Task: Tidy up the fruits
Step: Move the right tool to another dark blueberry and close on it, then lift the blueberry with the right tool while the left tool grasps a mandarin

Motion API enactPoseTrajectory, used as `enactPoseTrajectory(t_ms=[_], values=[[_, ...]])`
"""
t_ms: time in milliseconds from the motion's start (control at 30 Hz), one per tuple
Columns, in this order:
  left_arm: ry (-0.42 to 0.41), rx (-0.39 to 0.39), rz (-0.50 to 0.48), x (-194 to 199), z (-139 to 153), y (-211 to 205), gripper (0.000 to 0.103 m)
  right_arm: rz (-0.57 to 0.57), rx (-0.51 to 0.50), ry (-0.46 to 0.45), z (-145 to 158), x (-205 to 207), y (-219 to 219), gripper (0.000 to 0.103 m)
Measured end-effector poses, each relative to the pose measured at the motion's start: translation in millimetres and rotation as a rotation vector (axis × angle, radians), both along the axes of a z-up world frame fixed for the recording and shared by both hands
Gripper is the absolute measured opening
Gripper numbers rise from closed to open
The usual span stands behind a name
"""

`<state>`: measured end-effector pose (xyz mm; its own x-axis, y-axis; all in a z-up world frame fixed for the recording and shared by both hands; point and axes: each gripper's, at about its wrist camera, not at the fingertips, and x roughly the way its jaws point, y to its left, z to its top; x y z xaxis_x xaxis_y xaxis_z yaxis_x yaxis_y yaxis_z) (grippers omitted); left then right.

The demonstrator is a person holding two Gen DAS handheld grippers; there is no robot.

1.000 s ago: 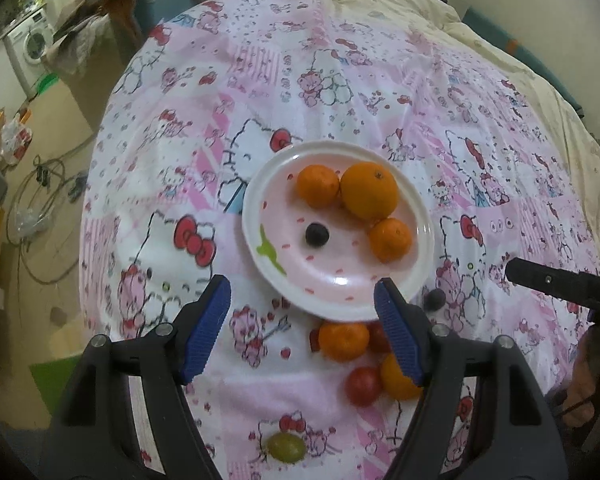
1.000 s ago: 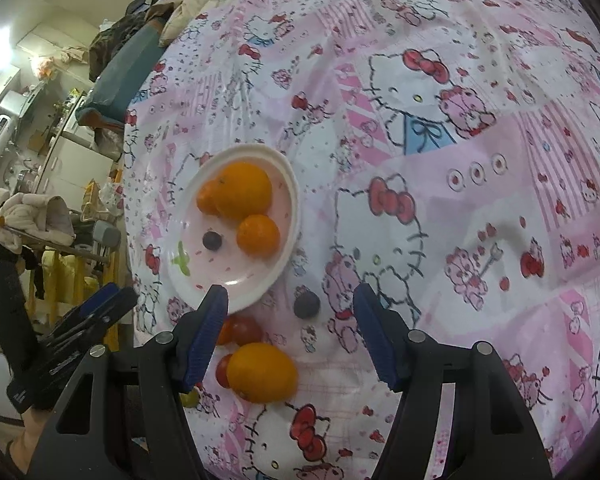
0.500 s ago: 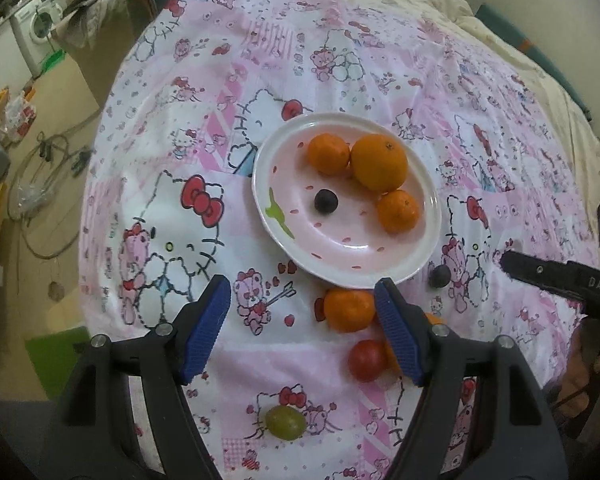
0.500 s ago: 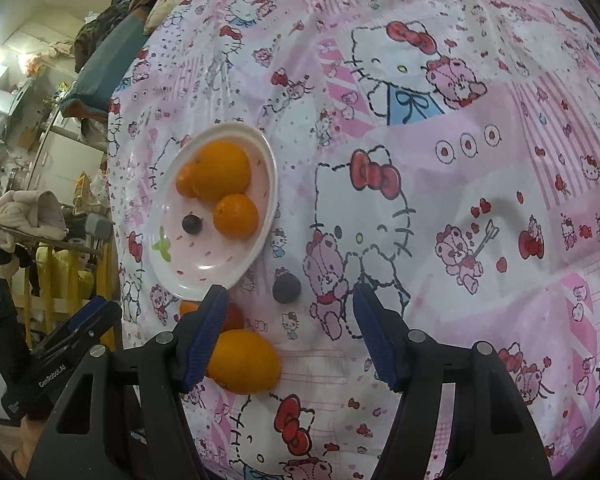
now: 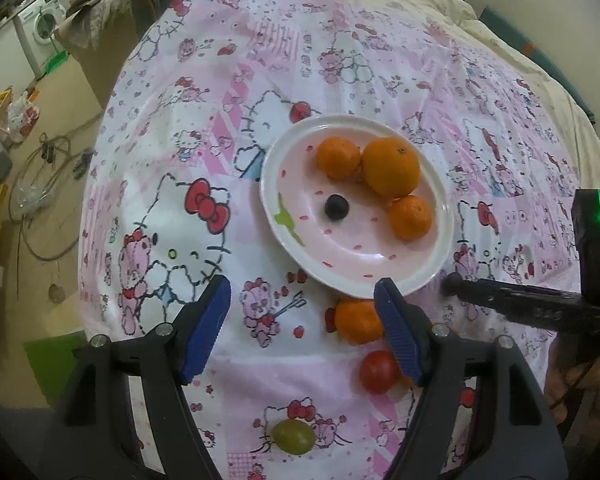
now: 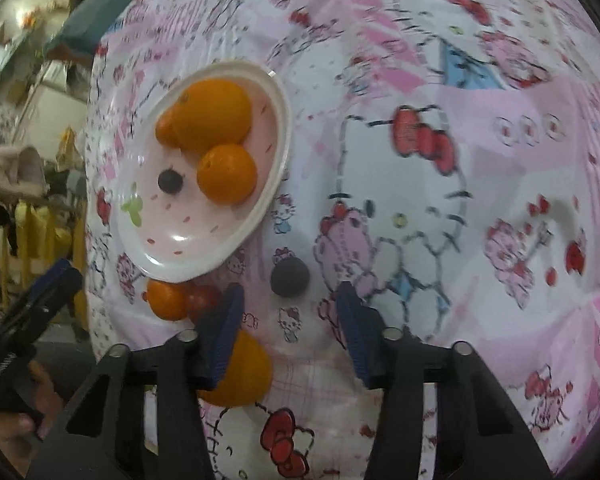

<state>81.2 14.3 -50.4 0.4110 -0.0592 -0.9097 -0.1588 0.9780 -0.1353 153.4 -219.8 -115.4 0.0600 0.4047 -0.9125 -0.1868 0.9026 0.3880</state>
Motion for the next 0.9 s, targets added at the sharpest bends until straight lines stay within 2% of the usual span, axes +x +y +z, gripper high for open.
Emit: enactPoseTrajectory(t_ms=[167,267,333,567,700,800,900], values=[[0.024,0.000,0.034,-1.6,-6.4,10.8,0.071,0.088,-0.095,-0.058,-8.6,3.5,25.9,0.039],[0.032,-0.007,0.042,-3.5,-8.4,14.1,0.071,0.128,-0.156,-0.094,-11.3,4.2,36.5,0.025],[0.034,-0.002,0.038,-4.1,-9.0,13.1,0.071,0.146,-0.179,-0.103,-11.9,4.4,39.6,0.024],[0.099,-0.003,-0.011,-0.5,-26.6,0.1,0.071,0.128,-0.110,-0.106,2.0,1.4,29.5,0.023],[0.129,-0.048,-0.057,3.7,-37.5,-17.3,0.071,0.105,-0.062,-0.117,15.1,-2.2,20.4,0.023],[0.169,-0.019,-0.098,8.0,-49.5,-35.7,0.071,0.093,-0.022,-0.122,24.6,-7.6,9.2,0.023],[0.204,-0.022,-0.112,11.5,-59.4,-43.9,0.071,0.066,0.014,-0.133,34.8,-9.2,-1.7,0.023]])
